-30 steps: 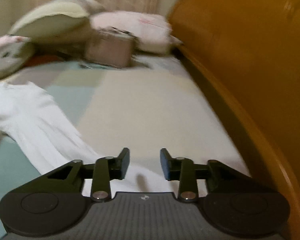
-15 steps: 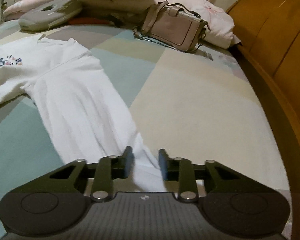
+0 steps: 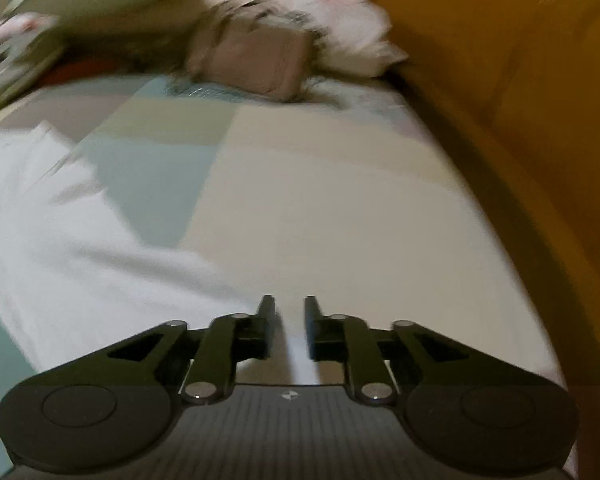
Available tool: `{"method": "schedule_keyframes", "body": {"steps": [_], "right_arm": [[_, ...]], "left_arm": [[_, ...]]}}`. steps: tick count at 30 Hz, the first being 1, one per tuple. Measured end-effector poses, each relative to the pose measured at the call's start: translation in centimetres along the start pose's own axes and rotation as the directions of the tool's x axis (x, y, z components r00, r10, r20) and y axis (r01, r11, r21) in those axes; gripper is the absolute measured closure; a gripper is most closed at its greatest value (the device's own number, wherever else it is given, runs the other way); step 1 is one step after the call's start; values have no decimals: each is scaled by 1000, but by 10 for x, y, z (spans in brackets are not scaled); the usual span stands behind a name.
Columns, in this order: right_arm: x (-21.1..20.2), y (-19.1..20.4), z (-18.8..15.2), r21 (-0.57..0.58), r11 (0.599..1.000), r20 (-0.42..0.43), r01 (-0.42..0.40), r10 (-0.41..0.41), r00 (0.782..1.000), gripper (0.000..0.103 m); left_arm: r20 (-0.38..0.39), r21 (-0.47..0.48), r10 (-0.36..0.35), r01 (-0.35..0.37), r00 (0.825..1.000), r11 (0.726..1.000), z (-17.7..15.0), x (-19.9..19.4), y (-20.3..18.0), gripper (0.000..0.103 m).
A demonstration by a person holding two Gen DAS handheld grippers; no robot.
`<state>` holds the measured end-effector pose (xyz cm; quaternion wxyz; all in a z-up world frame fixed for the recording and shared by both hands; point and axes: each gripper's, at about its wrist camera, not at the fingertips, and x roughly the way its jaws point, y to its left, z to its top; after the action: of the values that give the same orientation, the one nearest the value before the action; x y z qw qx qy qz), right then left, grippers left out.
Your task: Fold clothes
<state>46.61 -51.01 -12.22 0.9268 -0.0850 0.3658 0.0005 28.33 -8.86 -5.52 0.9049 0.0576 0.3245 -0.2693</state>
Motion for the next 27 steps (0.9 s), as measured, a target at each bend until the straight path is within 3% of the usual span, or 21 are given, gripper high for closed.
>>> {"method": "schedule_keyframes", "body": {"steps": [6, 10, 14, 17, 21, 27], "right_arm": [[-51, -7, -32, 92, 994, -3, 66, -66, 998, 55], [-53, -23, -73, 163, 983, -111, 86, -68, 991, 50], [-64, -39, -68, 234, 971, -63, 57, -43, 997, 49], [-69, -21, -32, 172, 984, 26, -37, 33, 999, 50], [-48, 26, 22, 52, 983, 99, -176, 170, 980, 52], [21, 105, 68, -89, 936, 52, -341, 346, 937, 53]], "left_arm": [[11, -12, 17, -17, 1000, 1000, -3, -5, 13, 3], [12, -21, 6, -6, 1000, 1000, -5, -6, 13, 3], [1, 0, 28, -28, 1000, 1000, -4, -9, 15, 3], [6, 11, 43, -43, 999, 999, -2, -12, 18, 3], [21, -2, 52, -52, 998, 999, -2, -15, 24, 3], [20, -17, 61, -60, 998, 998, -4, -11, 35, 3]]}}
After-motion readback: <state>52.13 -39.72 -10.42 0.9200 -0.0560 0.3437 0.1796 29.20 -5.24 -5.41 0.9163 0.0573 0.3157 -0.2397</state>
